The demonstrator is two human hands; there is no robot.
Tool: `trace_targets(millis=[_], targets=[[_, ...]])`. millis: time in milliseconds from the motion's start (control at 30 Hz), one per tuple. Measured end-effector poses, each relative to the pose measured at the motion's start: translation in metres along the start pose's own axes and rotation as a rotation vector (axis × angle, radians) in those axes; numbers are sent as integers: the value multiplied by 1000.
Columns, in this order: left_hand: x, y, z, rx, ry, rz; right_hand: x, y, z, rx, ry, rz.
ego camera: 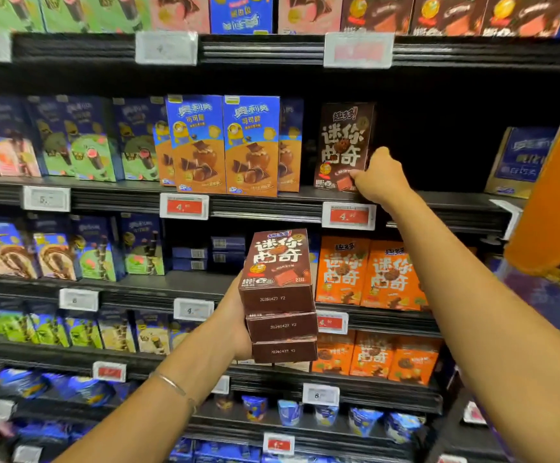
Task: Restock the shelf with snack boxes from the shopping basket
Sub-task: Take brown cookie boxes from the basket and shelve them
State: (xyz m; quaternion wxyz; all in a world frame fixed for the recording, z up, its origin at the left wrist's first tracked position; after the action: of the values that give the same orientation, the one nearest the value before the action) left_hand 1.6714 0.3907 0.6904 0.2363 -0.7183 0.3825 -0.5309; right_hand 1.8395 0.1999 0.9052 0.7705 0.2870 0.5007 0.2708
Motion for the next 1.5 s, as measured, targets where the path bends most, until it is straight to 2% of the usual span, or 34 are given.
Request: trace_targets(millis=[267,467,733,1100,1233,1367,1433,1500], targets=[[-6,3,1,-21,-50,17,29,18,34,8,95,-219],[-10,3,2,-20,-66,5,48,30,44,-50,181,-421],[-9,2,4,-14,-50,-6,64,36,58,-74,256,-412],[0,-2,13,15,-16,-7,67,32,59,-67,245,-442],[6,-1,13,19,36,18,59,28,53,-27,214,-361],[4,1,17,13,35,-5,31,28,38,17,131,-166],[3,2,20,24,29,-23,11,30,15,-19,42,2],[1,2,23,49,29,-33,-10,32,-27,-126,-126,228]])
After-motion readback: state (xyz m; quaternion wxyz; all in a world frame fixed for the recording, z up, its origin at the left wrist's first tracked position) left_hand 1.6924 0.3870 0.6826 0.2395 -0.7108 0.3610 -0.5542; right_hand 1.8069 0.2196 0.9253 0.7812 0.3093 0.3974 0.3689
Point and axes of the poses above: each hand's wrist, its own z-axis towards the middle knuckle, its own x-axis out of the palm, y = z × x, the point moved 7 cm from there along z, towards the middle knuckle, and after that the axes turned 9 degrees about x, right-handed, at the moved point
